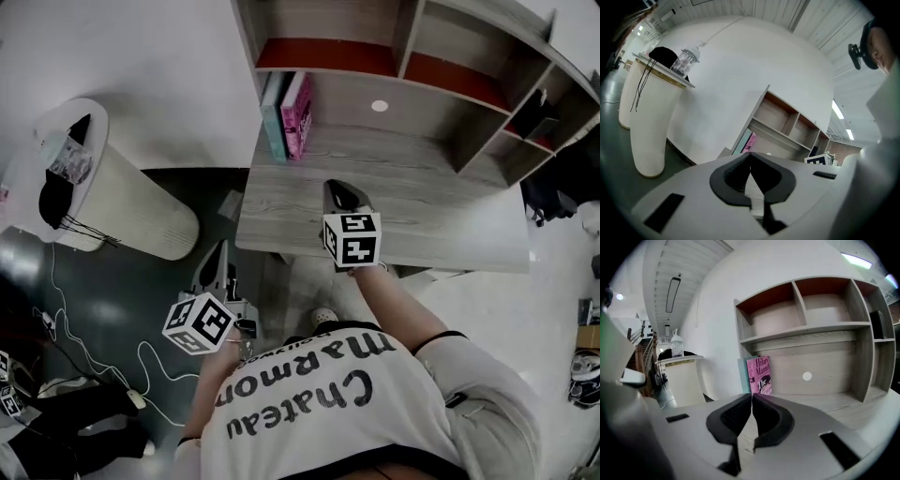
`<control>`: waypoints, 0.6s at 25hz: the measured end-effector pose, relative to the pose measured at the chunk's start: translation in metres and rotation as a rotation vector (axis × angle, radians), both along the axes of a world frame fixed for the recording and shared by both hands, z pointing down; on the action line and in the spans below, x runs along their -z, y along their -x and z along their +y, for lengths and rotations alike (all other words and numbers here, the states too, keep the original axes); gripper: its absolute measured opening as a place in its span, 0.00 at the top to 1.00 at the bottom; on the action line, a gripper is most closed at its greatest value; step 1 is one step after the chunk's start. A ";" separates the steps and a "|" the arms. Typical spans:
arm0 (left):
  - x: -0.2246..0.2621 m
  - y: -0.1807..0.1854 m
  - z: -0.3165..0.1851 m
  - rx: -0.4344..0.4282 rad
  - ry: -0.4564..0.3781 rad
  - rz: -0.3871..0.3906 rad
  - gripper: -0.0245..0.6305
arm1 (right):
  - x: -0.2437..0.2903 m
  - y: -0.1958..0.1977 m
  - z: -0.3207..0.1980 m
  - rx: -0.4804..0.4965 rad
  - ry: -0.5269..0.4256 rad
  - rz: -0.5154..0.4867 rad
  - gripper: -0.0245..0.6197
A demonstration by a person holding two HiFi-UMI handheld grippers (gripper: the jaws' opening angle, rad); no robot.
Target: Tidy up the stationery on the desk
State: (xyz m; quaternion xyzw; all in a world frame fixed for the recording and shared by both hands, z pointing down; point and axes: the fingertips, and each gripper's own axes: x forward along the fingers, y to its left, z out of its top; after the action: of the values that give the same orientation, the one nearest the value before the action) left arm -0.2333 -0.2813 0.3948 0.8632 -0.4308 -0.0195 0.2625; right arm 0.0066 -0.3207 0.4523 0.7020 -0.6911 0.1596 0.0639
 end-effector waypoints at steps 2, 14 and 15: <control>0.012 -0.004 0.016 -0.037 -0.037 -0.001 0.94 | 0.018 0.004 0.028 -0.010 -0.031 -0.011 0.93; 0.061 -0.036 0.113 -0.211 -0.246 -0.034 0.94 | 0.121 0.028 0.161 0.009 -0.241 0.052 0.94; 0.063 -0.037 0.120 -0.222 -0.253 -0.026 0.94 | 0.124 0.029 0.171 0.001 -0.248 0.056 0.94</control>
State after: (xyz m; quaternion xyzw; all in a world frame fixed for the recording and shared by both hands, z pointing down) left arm -0.1962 -0.1614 0.3314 0.9318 -0.3303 -0.0332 0.1465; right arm -0.0226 -0.1501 0.3280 0.7084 -0.7038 0.0532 -0.0039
